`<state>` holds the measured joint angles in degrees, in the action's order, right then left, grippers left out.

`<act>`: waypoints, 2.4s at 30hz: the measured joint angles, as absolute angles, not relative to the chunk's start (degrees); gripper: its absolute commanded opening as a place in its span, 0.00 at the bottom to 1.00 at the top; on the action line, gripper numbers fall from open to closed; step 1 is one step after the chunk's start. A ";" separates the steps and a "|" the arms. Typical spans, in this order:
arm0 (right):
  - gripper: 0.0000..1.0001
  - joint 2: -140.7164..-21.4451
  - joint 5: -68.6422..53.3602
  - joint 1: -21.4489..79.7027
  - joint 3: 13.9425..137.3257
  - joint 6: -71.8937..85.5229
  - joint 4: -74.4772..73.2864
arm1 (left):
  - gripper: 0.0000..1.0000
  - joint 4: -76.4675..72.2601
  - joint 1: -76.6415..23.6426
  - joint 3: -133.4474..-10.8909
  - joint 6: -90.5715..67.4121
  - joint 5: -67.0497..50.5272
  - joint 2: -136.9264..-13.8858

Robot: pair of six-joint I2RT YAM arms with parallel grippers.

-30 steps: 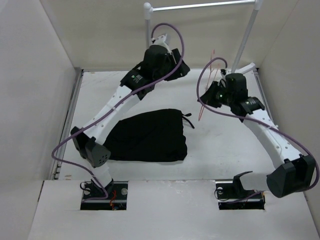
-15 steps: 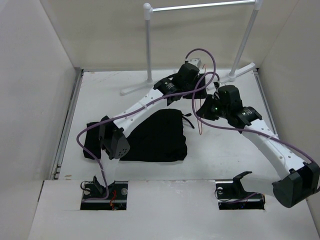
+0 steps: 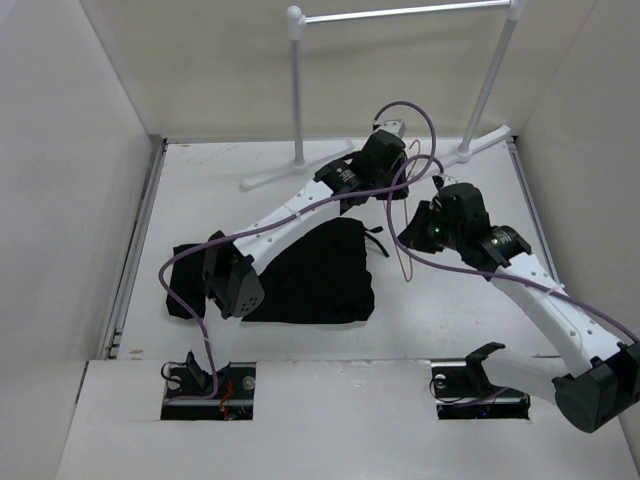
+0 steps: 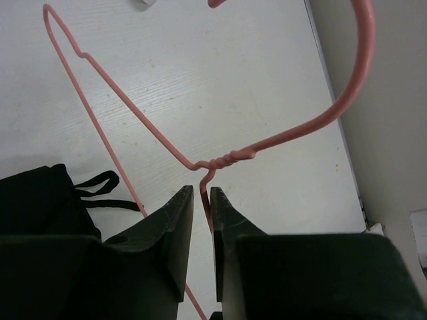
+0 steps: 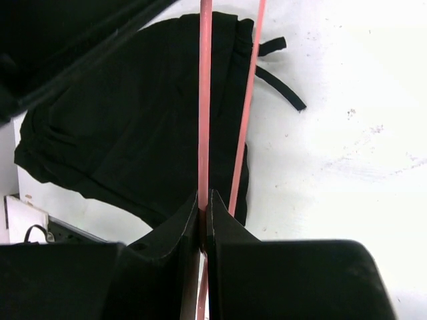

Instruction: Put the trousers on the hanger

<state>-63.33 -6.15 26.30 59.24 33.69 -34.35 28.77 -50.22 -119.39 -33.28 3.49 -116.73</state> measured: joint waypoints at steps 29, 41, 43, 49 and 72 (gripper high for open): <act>0.42 -53.41 -6.48 21.15 59.07 31.62 -40.05 | 0.00 10.20 -50.78 -93.10 -43.88 7.25 -107.96; 0.16 -59.75 -14.02 19.66 47.33 40.93 -25.02 | 0.00 -5.10 -54.17 -68.03 -51.03 14.70 -96.40; 0.17 -62.28 -14.98 20.73 44.66 42.50 -21.78 | 0.00 -5.89 -54.70 -64.95 -51.75 15.88 -95.33; 0.28 -70.67 -15.84 23.55 41.52 44.71 -11.73 | 0.00 -7.84 -55.96 -56.93 -53.76 19.68 -93.08; 0.13 -90.52 -20.08 29.10 35.62 47.77 10.96 | 0.00 -10.07 -59.66 -51.00 -57.76 30.39 -92.82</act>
